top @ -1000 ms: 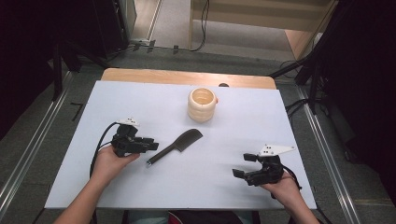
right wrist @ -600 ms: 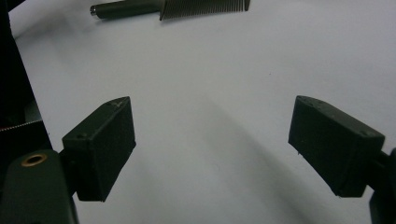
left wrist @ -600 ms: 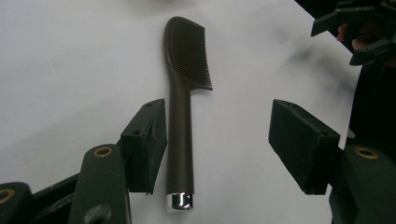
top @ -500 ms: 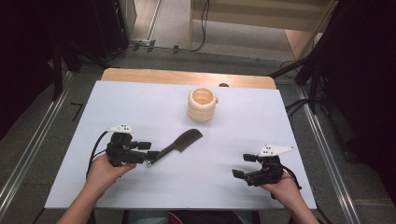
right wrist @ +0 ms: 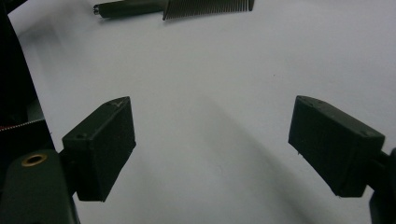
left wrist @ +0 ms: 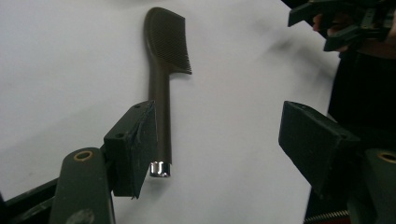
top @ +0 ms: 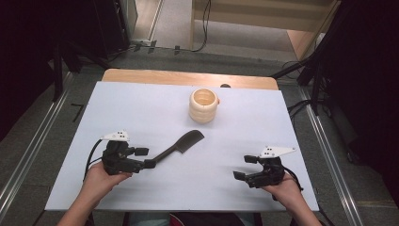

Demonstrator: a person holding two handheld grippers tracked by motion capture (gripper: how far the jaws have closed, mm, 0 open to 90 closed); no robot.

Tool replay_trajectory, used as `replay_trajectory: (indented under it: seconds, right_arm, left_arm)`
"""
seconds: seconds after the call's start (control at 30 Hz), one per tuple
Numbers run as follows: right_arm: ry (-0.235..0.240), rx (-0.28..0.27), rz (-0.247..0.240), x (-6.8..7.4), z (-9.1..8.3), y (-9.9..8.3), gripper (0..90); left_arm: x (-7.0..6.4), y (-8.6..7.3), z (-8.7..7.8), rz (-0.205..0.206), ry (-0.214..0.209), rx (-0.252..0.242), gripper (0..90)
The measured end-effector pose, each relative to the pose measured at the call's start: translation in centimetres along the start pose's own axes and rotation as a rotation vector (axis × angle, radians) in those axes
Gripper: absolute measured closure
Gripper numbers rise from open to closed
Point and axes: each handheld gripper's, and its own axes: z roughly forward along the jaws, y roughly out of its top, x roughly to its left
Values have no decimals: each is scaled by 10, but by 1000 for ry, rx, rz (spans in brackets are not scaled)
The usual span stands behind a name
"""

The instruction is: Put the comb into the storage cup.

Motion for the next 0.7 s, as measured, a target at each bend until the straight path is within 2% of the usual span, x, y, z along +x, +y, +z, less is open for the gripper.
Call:
replay_trajectory:
  seconds: [0.1, 0.3, 0.7]
  right_arm:
    - [1, 5, -10, 1, 0, 0, 128]
    - [1, 7, -7, 2, 0, -1, 128]
    - [6, 10, -6, 1, 1, -1, 128]
  left_arm:
    - [1, -4, -3, 18, 0, 8, 248]
    - [-1, -11, -11, 27, 32, 11, 248]
    - [-4, -12, -11, 17, 55, 3, 248]
